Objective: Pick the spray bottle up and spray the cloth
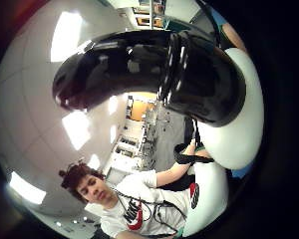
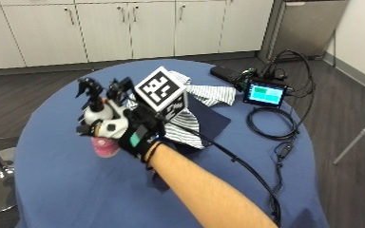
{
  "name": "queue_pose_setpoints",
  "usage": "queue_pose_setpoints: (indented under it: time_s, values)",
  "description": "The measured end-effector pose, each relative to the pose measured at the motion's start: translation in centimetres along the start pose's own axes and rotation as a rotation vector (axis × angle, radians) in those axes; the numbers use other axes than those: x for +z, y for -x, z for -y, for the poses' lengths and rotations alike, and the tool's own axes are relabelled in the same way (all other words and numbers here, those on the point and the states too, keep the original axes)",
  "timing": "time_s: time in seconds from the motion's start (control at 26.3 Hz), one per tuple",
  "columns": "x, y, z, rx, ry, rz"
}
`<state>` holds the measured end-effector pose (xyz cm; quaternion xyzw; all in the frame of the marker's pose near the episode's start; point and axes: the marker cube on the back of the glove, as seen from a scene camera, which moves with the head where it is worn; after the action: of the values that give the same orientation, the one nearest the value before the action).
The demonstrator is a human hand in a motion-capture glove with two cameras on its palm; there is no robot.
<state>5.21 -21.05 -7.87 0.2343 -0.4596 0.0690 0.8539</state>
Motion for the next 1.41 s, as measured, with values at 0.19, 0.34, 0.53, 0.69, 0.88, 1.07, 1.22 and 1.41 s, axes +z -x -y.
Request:
queue_pose_setpoints:
  time_s: [0.19,0.34,0.53,0.69,0.88,1.07,1.22,1.41]
  values:
    - [5.7,-4.4,-0.4,0.025,0.057,0.027]
    - [7.8,-6.4,-1.7,0.066,0.078,0.039]
    - [9.7,-6.4,-1.6,0.062,0.106,0.03]
    - [13.6,-5.7,-0.8,0.061,0.185,0.044]
    - [17.3,-5.1,-1.1,0.057,0.29,0.085]
    - [17.3,-3.9,-1.9,0.011,0.296,0.138]
    - [14.4,-1.7,-2.8,-0.056,0.267,0.191]
    - [8.9,-2.2,-4.4,-0.064,0.197,0.058]
